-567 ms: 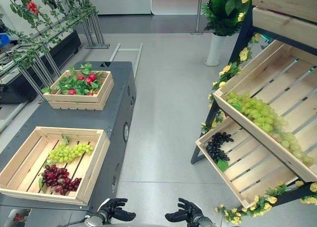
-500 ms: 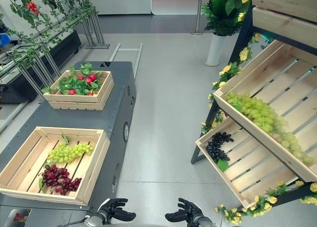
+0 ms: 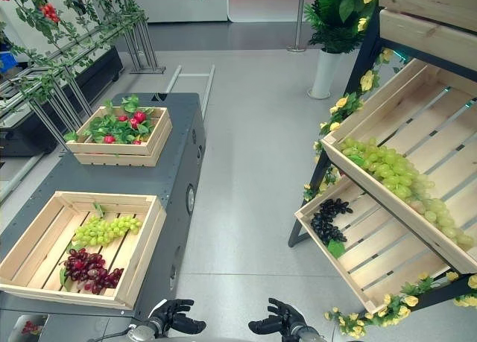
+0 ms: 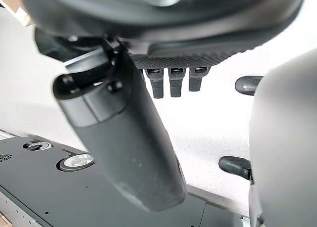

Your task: Pick up the fruits from the basket on one side to the basket on the other side

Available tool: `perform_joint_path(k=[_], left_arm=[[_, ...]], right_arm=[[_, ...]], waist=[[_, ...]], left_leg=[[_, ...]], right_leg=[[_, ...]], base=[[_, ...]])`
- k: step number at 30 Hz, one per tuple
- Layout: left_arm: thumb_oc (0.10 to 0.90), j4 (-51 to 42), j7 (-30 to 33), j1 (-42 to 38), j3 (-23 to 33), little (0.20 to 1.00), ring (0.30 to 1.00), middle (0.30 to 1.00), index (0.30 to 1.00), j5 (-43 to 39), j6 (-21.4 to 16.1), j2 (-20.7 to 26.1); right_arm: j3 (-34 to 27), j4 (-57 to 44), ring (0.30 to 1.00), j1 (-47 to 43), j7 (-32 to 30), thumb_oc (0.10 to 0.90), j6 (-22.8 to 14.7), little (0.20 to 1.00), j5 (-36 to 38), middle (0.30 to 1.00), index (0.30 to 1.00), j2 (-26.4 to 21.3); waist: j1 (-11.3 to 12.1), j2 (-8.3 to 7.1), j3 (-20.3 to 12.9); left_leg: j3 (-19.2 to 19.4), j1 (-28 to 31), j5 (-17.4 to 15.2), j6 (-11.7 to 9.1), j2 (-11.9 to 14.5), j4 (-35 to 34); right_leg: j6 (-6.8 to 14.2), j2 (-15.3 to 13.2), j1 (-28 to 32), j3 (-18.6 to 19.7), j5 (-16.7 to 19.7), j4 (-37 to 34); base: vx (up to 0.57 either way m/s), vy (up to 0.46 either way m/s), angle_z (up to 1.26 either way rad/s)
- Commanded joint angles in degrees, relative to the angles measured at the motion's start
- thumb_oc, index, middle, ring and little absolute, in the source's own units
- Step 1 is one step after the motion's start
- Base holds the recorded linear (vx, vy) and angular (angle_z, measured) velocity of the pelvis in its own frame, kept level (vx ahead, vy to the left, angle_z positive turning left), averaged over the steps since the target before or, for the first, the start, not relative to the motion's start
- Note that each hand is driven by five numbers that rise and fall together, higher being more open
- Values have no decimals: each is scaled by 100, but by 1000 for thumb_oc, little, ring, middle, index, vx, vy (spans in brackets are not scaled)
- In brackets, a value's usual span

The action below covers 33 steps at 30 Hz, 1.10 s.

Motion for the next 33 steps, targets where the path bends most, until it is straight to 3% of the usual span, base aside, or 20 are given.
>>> perform_joint_path(k=[1,8,16,22,27,31,33], left_arm=[[800,404,167,-169,-198,900,900,900,900,336,-362,-45],[800,310,339,-204,-311,900,900,900,900,660,-585,-11],[800,176,508,-290,-519,900,900,900,900,711,-563,28],[800,159,609,-253,-447,900,900,900,900,895,-625,48],[800,91,531,-373,-462,900,900,900,900,1193,-688,99],[800,129,629,-504,-606,900,900,900,900,1502,-815,130],[800,64,624,-602,-693,900,900,900,900,1554,-840,186]], right_arm=[[79,146,900,-281,-36,800,-84,900,99,900,900,178],[87,159,900,-286,-21,800,-88,900,58,900,900,167],[255,39,900,-373,11,800,-207,900,-281,900,900,90],[384,28,900,-376,1,800,-89,900,-548,900,900,77],[210,-9,900,-278,-310,800,-67,900,-293,900,900,9],[4,33,900,-438,-609,800,-10,900,190,900,900,-7],[-178,3,900,-523,-579,800,-24,900,217,900,900,8]], waist=[[105,-143,159],[141,-143,190],[192,-79,353],[331,-71,409],[314,-43,335],[373,1,292],[348,82,360]], left_leg=[[-21,106,-209,298,-388,17],[-50,76,-186,299,-385,17],[-106,13,-129,286,-381,17],[-183,-16,-57,254,-396,40],[403,-136,-16,173,-357,17],[144,-242,43,297,-458,17],[179,-248,84,441,-509,17]], right_leg=[[-271,133,-193,55,530,11],[-275,134,-203,42,527,11],[-295,113,-255,-40,511,47],[-360,145,-239,-170,492,11],[-279,-1,-186,-734,425,61],[-233,-185,-381,-889,191,734],[-85,-375,-830,-889,247,2056]], base=[[0,0,0],[0,0,0],[-6,-7,0],[-7,2,15],[-4,142,37],[12,204,87],[16,209,38]])
